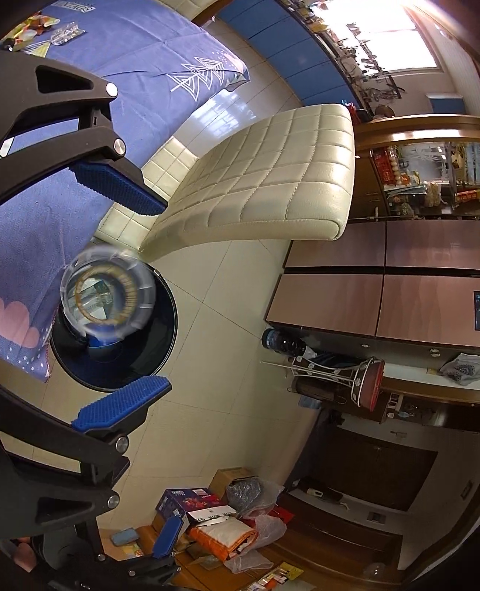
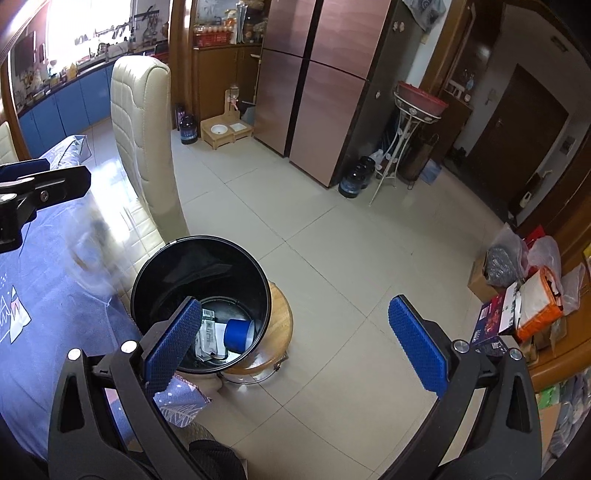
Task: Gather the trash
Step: 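Lower the clear lid into the bin and open the left gripper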
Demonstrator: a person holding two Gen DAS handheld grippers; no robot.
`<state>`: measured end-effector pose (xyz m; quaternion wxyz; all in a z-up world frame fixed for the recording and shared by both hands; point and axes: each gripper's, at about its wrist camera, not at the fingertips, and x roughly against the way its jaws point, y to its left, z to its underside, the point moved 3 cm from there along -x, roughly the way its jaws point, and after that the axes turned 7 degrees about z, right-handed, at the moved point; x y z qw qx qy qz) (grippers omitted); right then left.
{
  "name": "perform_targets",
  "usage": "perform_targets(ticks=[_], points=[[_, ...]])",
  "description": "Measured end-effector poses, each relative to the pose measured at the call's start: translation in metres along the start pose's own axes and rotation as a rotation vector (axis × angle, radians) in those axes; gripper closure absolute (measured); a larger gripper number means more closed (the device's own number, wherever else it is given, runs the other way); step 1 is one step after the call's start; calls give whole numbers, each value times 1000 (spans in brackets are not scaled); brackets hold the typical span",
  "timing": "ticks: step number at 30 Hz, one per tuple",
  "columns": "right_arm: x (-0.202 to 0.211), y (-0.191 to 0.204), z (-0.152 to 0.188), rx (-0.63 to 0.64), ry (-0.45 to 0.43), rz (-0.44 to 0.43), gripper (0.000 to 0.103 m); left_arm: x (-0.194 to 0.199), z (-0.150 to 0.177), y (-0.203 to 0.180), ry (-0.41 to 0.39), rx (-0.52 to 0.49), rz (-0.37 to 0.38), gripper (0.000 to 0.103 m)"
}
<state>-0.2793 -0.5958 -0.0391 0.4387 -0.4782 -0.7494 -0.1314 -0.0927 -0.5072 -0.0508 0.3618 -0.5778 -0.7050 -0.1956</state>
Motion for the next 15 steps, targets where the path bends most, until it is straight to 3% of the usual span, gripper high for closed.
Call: perform_targets(ticks=[15], points=[[14, 25, -3, 42, -26, -42, 3, 15, 10, 13, -4, 28, -12, 16]])
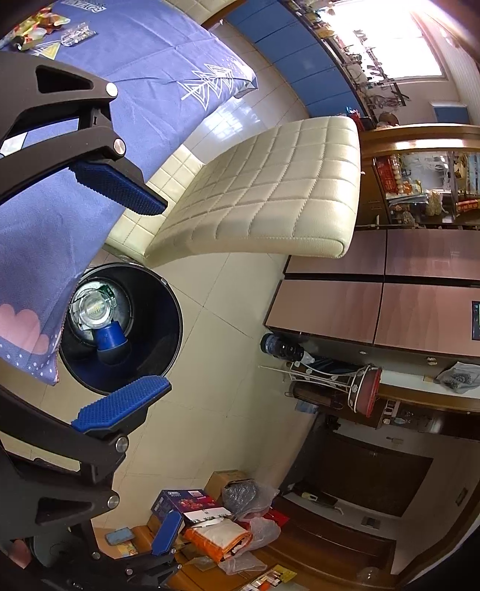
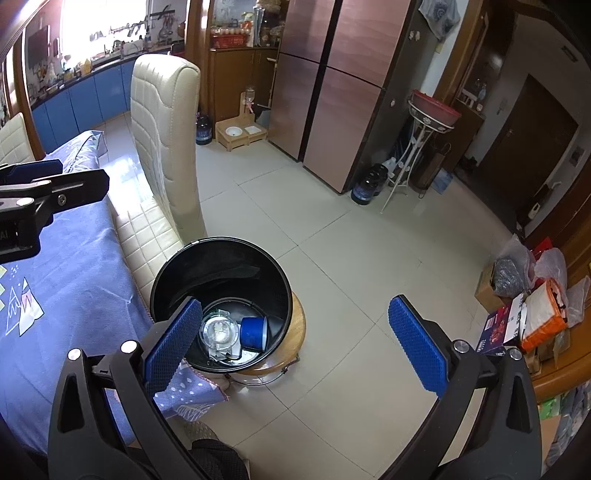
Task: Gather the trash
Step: 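Lower the clear lid into the bin and open the left gripper, then move both grippers back over the table clutter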
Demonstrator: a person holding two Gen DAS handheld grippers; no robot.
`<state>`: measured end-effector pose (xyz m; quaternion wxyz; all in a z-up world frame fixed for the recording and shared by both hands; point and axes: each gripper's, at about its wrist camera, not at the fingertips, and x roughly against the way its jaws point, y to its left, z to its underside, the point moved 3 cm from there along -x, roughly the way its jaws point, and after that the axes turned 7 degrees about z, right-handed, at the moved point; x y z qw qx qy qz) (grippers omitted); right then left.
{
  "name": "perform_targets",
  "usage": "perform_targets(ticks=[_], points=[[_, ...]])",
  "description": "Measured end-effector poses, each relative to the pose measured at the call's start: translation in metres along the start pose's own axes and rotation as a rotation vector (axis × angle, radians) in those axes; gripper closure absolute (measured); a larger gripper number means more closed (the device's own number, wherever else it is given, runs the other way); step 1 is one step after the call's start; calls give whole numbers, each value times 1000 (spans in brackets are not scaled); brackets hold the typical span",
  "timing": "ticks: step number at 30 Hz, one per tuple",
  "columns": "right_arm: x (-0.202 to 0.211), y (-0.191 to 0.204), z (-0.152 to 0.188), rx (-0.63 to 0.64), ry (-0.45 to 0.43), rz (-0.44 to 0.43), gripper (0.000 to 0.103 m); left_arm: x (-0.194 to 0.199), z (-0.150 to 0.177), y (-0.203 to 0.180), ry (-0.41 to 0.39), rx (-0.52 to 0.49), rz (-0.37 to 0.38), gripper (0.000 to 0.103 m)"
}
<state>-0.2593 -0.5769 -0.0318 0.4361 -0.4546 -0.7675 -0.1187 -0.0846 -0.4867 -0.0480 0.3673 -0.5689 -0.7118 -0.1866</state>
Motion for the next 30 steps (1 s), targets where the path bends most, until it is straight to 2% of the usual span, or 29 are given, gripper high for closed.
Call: perform_targets(ticks=[8, 15, 23, 30], points=[[9, 26, -11, 37, -19, -34, 3, 17, 9, 22, -11, 34, -27, 16], [22, 77, -27, 114, -54, -98, 3, 42, 22, 64, -30, 98, -86, 16], [49, 177, -47, 272, -115, -241, 3, 93, 59, 144, -58, 226, -220, 16], [82, 277, -49, 441, -170, -374, 3, 144, 110, 215, -71, 366, -367, 16]])
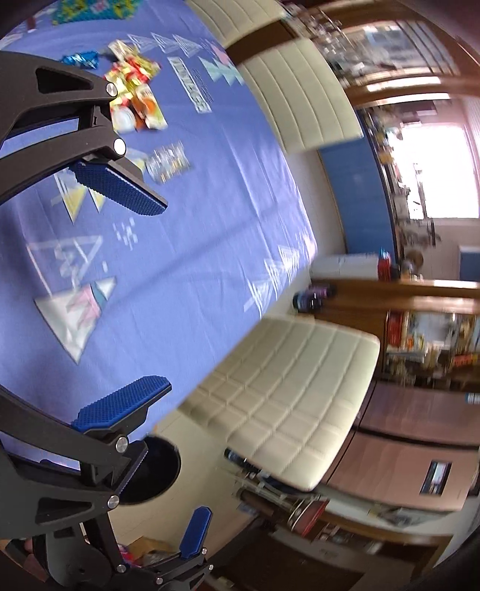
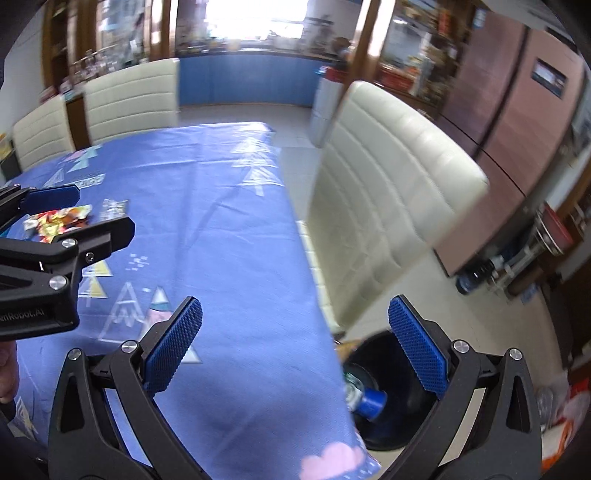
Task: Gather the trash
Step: 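Move both grippers back over the table clutter, then grasp the blue foil wrapper with the left gripper while the right grasps the silver blister pack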
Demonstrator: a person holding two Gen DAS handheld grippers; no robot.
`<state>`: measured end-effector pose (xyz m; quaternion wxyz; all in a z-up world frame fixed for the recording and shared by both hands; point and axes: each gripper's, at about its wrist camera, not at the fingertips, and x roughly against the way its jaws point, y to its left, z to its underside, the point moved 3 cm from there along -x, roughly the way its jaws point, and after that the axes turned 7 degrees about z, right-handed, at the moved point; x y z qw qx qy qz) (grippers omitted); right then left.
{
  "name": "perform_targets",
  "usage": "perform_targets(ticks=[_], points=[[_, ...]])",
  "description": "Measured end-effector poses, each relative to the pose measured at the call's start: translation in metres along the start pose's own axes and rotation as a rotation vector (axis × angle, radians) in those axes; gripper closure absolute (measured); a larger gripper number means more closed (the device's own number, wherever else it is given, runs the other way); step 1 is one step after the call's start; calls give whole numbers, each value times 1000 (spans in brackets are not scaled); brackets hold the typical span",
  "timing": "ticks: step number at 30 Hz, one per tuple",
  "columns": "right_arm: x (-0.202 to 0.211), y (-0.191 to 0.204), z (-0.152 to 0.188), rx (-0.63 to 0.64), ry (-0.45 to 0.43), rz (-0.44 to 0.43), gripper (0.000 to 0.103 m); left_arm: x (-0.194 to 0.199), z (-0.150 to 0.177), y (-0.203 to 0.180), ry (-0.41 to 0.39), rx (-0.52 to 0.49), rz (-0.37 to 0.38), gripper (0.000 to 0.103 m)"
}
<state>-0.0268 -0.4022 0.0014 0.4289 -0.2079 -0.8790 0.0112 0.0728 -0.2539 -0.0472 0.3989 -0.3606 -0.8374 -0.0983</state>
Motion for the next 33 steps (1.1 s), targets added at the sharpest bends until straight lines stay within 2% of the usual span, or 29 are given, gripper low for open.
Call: perform_targets(ticks=[5, 12, 17, 24, 27, 33], points=[[-8, 67, -21, 111, -16, -98, 3, 13, 24, 67, 9, 105, -107, 16], [-27, 159, -37, 241, 1, -213, 3, 29, 78, 163, 52, 258, -276, 16], [-42, 208, -48, 303, 8, -253, 3, 36, 108, 216, 88, 373, -366, 16], [-85, 258, -72, 328, 30, -278, 4, 31, 137, 277, 126, 444, -464, 16], [-105, 274, -80, 334, 44, -279, 16, 21, 146, 297, 144, 475, -480, 16], [-139, 297, -87, 372, 89, -282, 57, -3, 164, 322, 171, 521, -467, 17]])
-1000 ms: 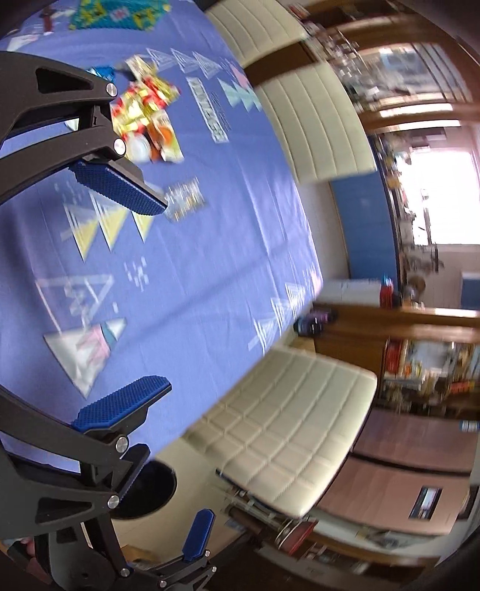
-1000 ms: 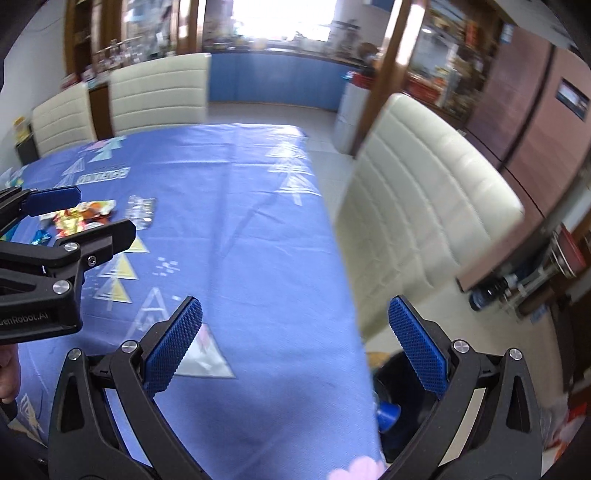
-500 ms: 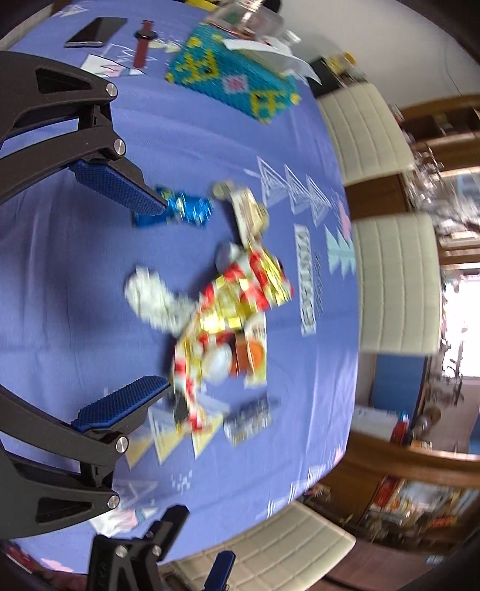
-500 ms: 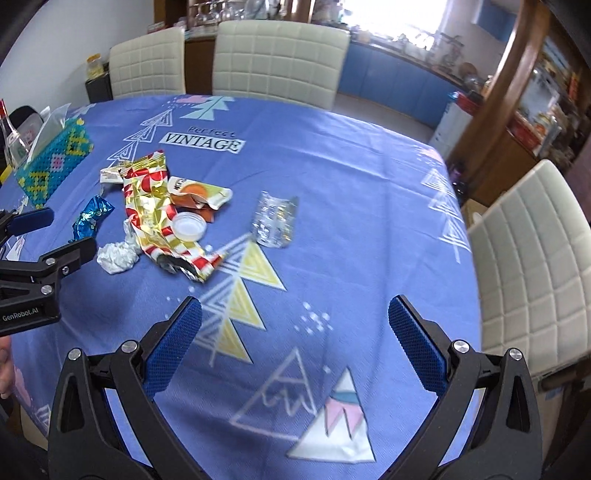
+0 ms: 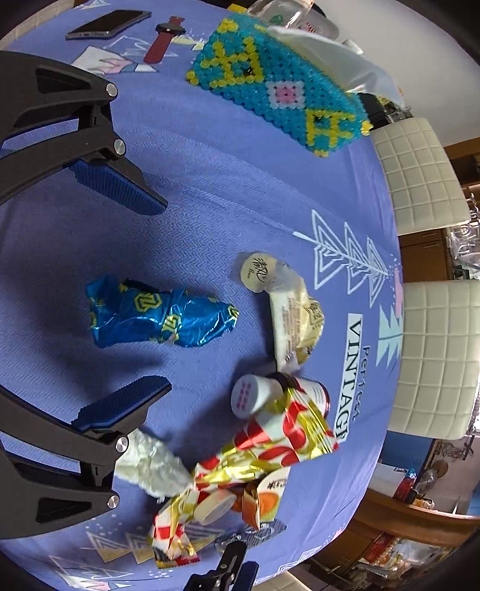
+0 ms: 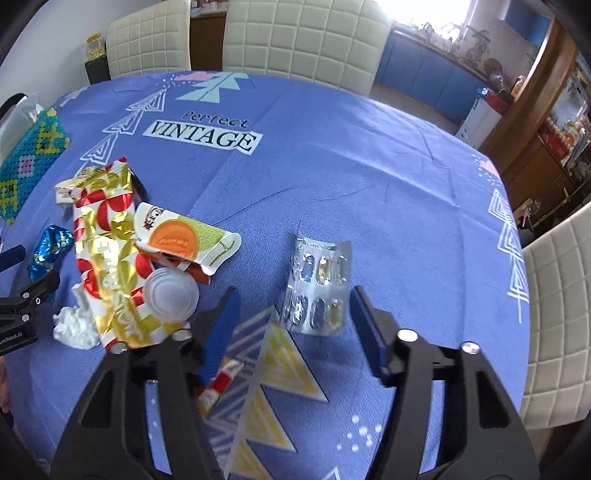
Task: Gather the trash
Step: 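Grasp the blue foil wrapper with the left gripper while the right grasps the silver blister pack, then carry the blue wrapper and blister pack over the black bin with both grippers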
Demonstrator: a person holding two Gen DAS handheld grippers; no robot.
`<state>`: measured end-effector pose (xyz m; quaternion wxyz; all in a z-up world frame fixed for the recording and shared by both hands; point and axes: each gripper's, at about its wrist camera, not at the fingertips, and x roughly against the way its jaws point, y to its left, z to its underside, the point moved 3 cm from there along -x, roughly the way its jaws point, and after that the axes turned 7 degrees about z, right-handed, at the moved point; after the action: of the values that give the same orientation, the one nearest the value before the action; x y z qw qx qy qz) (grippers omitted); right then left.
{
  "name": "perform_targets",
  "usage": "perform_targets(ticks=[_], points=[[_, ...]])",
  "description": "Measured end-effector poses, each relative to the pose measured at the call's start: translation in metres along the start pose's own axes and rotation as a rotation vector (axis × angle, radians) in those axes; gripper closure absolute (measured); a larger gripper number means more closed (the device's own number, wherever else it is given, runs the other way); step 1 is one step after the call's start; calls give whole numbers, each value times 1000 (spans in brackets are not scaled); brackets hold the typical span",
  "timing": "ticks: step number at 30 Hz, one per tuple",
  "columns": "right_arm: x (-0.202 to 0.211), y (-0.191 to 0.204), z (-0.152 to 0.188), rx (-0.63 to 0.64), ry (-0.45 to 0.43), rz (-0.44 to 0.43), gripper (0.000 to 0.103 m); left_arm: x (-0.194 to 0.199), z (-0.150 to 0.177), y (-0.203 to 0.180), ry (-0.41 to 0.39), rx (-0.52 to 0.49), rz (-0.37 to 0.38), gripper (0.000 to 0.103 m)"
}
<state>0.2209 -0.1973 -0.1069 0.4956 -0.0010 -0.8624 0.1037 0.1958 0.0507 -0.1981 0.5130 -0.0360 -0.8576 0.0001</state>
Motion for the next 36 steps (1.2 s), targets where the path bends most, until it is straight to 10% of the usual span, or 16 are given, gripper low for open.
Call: perform_targets(ticks=[4, 6, 7, 36], points=[[-8, 10, 3, 42, 1, 4, 84, -9, 2, 3, -12, 20, 41, 36], [-6, 15, 7, 55, -9, 7, 89, -6, 0, 0, -36, 8, 48, 75], [-5, 15, 8, 57, -12, 2, 93, -6, -1, -1, -33, 2, 46, 78], [122, -66, 124, -46, -70, 57, 98, 93, 38, -127, -119, -208, 215, 81]])
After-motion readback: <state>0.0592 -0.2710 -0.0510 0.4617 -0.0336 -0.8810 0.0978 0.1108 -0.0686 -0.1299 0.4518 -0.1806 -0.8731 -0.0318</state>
